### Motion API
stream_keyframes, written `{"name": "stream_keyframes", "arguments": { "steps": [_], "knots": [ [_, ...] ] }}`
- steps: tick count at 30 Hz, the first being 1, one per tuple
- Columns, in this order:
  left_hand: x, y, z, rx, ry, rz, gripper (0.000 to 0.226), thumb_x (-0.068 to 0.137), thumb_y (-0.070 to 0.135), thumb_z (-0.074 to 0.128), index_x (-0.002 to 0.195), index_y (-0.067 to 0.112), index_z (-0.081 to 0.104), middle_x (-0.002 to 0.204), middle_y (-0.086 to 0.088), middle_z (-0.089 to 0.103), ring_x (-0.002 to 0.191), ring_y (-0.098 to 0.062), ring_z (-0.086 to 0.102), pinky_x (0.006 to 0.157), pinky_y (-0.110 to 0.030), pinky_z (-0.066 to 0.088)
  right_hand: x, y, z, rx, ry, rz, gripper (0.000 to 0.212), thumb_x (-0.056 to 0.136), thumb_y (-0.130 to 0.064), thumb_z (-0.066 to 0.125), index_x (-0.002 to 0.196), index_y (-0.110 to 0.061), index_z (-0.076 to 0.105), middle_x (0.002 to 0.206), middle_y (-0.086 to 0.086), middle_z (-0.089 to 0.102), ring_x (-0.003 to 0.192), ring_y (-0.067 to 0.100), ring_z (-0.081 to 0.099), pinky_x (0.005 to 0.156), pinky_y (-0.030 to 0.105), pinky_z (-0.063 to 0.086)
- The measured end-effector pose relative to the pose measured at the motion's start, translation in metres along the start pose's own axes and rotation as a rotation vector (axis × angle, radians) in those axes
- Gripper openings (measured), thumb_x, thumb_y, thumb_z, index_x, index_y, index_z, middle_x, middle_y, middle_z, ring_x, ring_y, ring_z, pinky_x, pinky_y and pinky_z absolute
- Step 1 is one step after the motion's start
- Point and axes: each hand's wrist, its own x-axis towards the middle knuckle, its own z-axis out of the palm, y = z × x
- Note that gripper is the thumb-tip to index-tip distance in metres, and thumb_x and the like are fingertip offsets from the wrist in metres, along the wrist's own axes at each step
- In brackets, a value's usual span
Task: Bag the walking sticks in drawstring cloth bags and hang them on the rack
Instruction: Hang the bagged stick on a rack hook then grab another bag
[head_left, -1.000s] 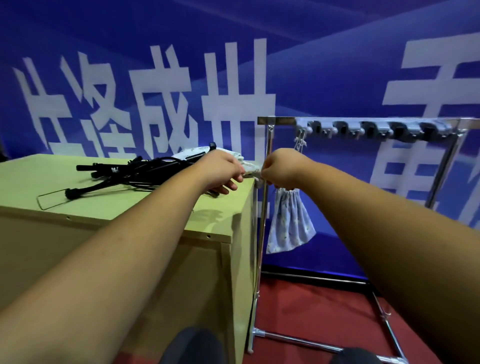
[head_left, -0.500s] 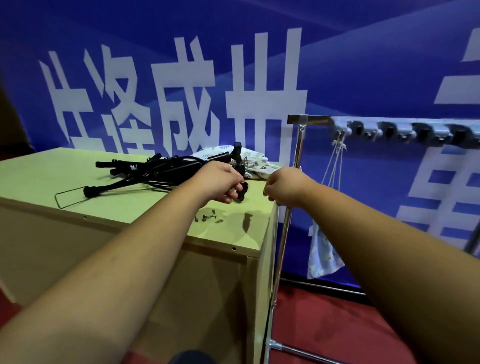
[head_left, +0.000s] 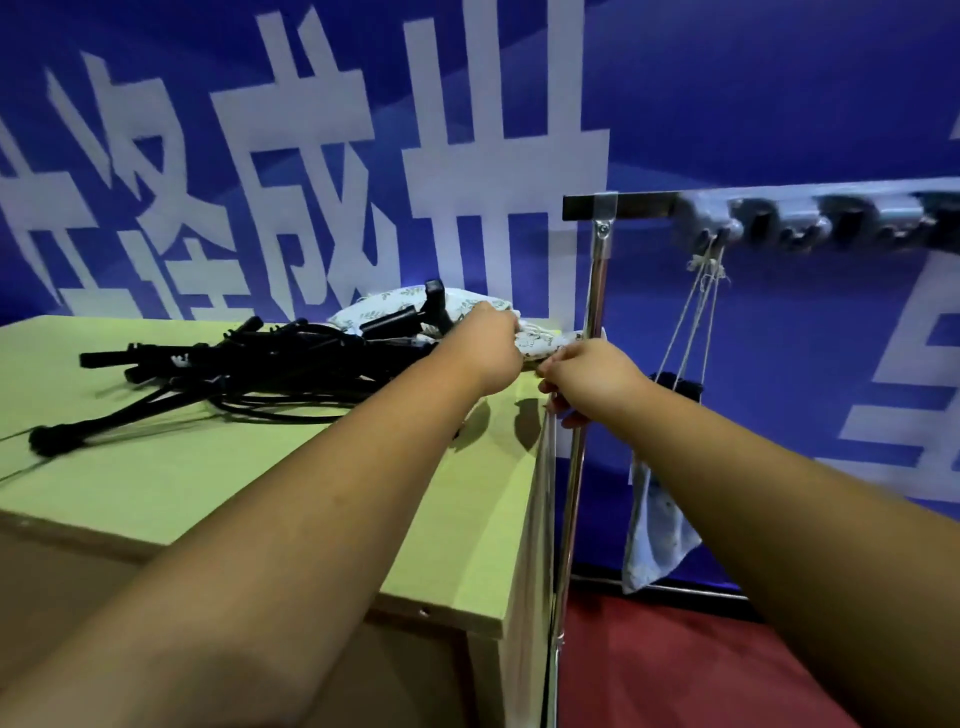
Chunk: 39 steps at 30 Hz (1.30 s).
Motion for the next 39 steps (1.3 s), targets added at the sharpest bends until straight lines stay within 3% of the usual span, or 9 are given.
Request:
{"name": "stream_keyframes", "arguments": {
  "steps": [3,8,11,15,19,26,29,35,39],
  "knots": [
    [0.032,0.004,0.011,0.095,-0.079,-0.041,0.043,0.101,0.012,0.052,0.144,0.014,0.059,0.145,-0.013,0.055,0.118,-0.031,0.061,0.096,-0.040,0.053,0.018,0.003,-0.003,-0.004,-0.001,-0.026,0.014,0.110,-0.012,0.058,0.115,-0.006,0.069,0.109,0.015,0.075,0.077,0.025,0.072,0.078,0.047,0.065],
    [0.054,0.021,0.019,0.210,-0.251,-0.146,0.038,0.108,0.011,0.044,0.143,0.005,0.059,0.142,-0.013,0.058,0.131,-0.033,0.057,0.110,-0.044,0.048,0.038,0.012,-0.009,0.075,-0.019,0.000,0.013,0.109,-0.021,0.062,0.116,-0.012,0.070,0.107,0.013,0.075,0.079,0.023,0.071,0.068,0.037,0.063],
    [0.061,0.019,0.021,0.242,-0.254,-0.109,0.037,0.109,0.015,0.045,0.143,0.007,0.061,0.144,-0.010,0.058,0.131,-0.030,0.057,0.101,-0.038,0.050,0.040,0.018,-0.010,0.073,-0.032,-0.041,0.012,0.108,-0.023,0.063,0.113,-0.015,0.070,0.105,0.011,0.075,0.077,0.022,0.070,0.069,0.037,0.064],
    [0.058,0.013,0.010,-0.149,0.044,-0.236,0.036,0.105,0.009,0.050,0.137,0.013,0.066,0.142,-0.010,0.063,0.127,-0.031,0.063,0.097,-0.037,0.054,0.030,0.017,-0.013,0.040,0.003,-0.133,0.014,0.108,-0.024,0.060,0.112,-0.016,0.071,0.103,0.007,0.075,0.077,0.020,0.071,0.073,0.042,0.066],
    [0.053,0.014,-0.010,-0.402,0.334,-0.193,0.039,0.098,-0.002,0.044,0.131,0.008,0.062,0.134,-0.016,0.061,0.121,-0.036,0.060,0.092,-0.038,0.050,0.012,0.002,-0.018,0.056,0.039,-0.181,0.016,0.109,-0.026,0.060,0.111,-0.016,0.071,0.101,0.004,0.076,0.073,0.016,0.070,0.073,0.041,0.064],
    [0.017,0.043,-0.069,-0.698,0.641,-0.102,0.032,0.108,0.019,0.054,0.134,0.027,0.071,0.140,0.002,0.066,0.104,-0.007,0.056,0.081,-0.017,0.042,-0.027,-0.036,-0.039,0.104,0.149,-0.230,0.014,0.107,-0.020,0.056,0.104,-0.018,0.070,0.101,0.008,0.074,0.070,0.021,0.071,0.071,0.053,0.064],
    [-0.005,0.052,-0.099,-0.905,0.749,-0.124,0.031,0.102,0.018,0.066,0.131,0.026,0.075,0.124,0.011,0.074,0.102,0.001,0.065,0.073,-0.002,0.046,-0.045,-0.054,-0.051,0.098,0.255,-0.250,0.018,0.105,-0.029,0.056,0.120,-0.019,0.061,0.105,0.006,0.072,0.079,0.023,0.078,0.072,0.051,0.067],
    [-0.052,0.076,-0.149,-1.120,0.601,-0.132,0.027,0.085,0.009,0.073,0.104,0.028,0.071,0.099,0.005,0.075,0.090,-0.014,0.074,0.075,-0.028,0.062,-0.098,-0.088,-0.067,0.071,0.300,-0.286,0.060,0.100,-0.063,0.056,0.146,-0.025,0.049,0.117,0.003,0.068,0.093,0.028,0.076,0.088,0.053,0.063],
    [-0.085,0.094,-0.162,-1.344,0.386,-0.145,0.029,0.083,-0.006,0.067,0.103,0.012,0.076,0.093,-0.012,0.078,0.081,-0.026,0.075,0.071,-0.034,0.062,-0.136,-0.101,-0.071,0.099,0.258,-0.326,0.030,0.096,-0.050,0.054,0.109,-0.025,0.063,0.094,-0.001,0.067,0.087,0.023,0.064,0.077,0.041,0.053]
  ]
}}
